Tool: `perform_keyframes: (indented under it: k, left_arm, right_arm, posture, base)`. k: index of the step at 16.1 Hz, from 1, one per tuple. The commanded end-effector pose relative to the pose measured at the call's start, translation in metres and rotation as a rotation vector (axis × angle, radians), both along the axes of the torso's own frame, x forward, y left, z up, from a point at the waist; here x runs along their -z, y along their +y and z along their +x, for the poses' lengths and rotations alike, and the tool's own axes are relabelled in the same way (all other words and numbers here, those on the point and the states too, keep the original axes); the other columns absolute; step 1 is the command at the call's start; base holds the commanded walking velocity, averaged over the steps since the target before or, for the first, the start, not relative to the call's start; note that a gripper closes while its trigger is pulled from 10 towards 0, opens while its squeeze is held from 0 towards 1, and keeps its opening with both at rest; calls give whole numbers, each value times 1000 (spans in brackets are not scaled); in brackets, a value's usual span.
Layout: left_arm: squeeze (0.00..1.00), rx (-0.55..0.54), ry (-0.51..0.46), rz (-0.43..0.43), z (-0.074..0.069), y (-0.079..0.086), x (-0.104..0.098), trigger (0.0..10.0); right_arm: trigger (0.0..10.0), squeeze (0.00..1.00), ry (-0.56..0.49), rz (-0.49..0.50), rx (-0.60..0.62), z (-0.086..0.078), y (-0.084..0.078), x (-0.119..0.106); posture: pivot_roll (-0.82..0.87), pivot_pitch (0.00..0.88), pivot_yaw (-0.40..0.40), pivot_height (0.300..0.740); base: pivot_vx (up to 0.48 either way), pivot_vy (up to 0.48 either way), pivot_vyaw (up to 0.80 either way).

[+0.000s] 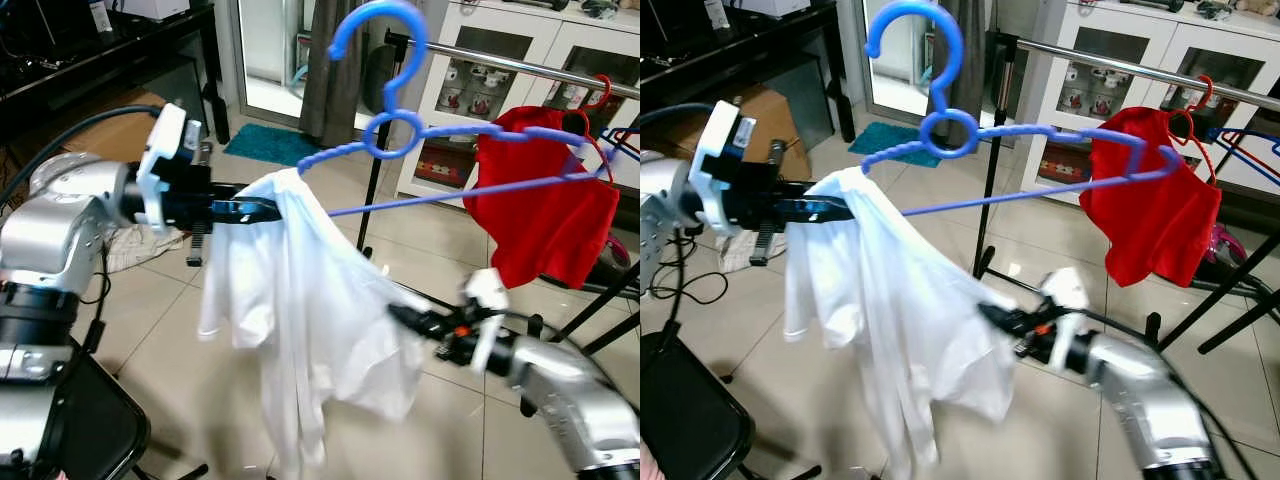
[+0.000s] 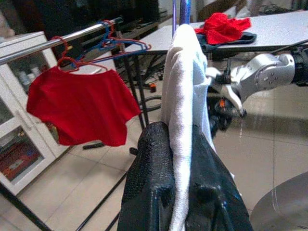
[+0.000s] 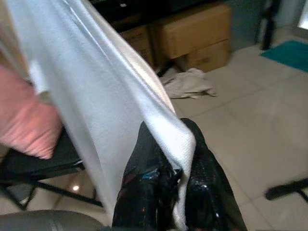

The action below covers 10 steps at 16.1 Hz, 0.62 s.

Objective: Hang hanger

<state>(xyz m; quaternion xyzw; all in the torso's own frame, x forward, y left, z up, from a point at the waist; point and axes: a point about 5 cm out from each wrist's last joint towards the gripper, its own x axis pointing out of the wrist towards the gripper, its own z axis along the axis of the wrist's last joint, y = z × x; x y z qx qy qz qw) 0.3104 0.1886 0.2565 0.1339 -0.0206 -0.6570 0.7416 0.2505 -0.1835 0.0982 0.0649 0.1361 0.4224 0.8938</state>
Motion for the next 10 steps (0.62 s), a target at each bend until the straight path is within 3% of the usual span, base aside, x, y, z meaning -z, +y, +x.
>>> perform_keyframes:
  k: [1,2,4,6,10]
  left_arm:
    - [0,-45,-24,2,0,8,-1,0]
    - [0,-50,-23,4,0,9,0,0]
    - [0,-45,5,-1,-11,14,7,0]
    - [0,-27,50,5,-23,13,17,0]
    - [0,-72,100,15,-37,16,39,0]
  right_arm:
    - [0,0,-31,-27,78,5,-19,-5]
    - [0,0,-36,-38,100,6,-25,-6]
    - [0,0,-75,-118,323,19,-67,-9]
    - [0,0,-107,-155,478,29,-95,-18]
    - [0,0,-182,-162,623,44,-127,-41]
  posture:
    - [100,0,-35,740]
    - [100,0,-34,740]
    - [91,0,-24,740]
    - [86,0,-16,740]
    - [86,0,-21,740]
  base:
    - [0,0,0]
    - [0,0,0]
    - [0,0,0]
    - [0,0,0]
    - [0,0,0]
